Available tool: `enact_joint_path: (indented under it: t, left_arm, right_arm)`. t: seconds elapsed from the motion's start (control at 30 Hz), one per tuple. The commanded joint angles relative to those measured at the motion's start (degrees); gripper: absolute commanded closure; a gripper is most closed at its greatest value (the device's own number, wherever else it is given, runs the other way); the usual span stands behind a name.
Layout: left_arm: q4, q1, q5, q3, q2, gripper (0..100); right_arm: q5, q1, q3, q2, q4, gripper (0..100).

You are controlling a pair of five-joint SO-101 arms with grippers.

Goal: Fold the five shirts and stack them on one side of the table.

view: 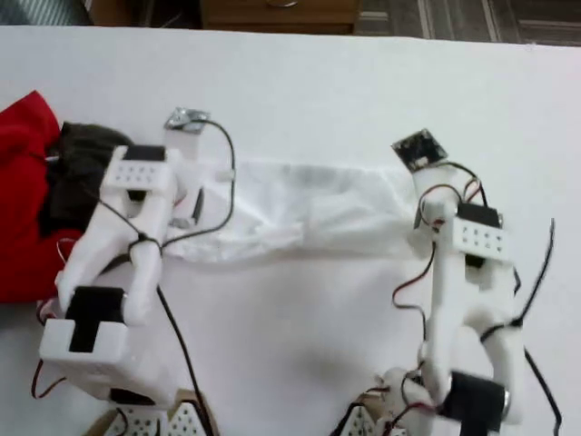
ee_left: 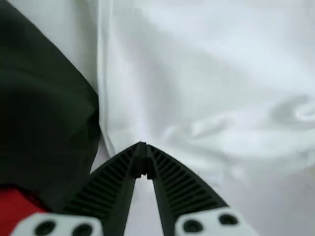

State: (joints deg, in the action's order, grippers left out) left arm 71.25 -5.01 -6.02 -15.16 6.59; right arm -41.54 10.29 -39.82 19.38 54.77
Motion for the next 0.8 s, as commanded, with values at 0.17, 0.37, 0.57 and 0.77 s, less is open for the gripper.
enact_joint_path:
  t: [0.17, 0.37, 0.57, 0.77]
  left_arm:
    - [7.12, -0.44, -0.18, 14.20, -1.67, 97]
    - [-5.54, -0.44, -0.09, 11.38, 4.40, 97]
    - [-7.65, -0.26, -0.09, 20.26, 17.32, 97]
    - [-5.80, -1.93, 0.26, 30.64, 27.25, 97]
  right_arm:
    - [11.16, 0.04, 1.23, 9.45, -4.53, 97.8]
    - [14.77, -4.44, 11.52, -11.21, -9.19, 97.8]
    - [18.02, -5.14, 34.11, -33.71, 3.03, 97.8]
    - [19.16, -3.56, 48.09, -45.93, 14.37, 97.8]
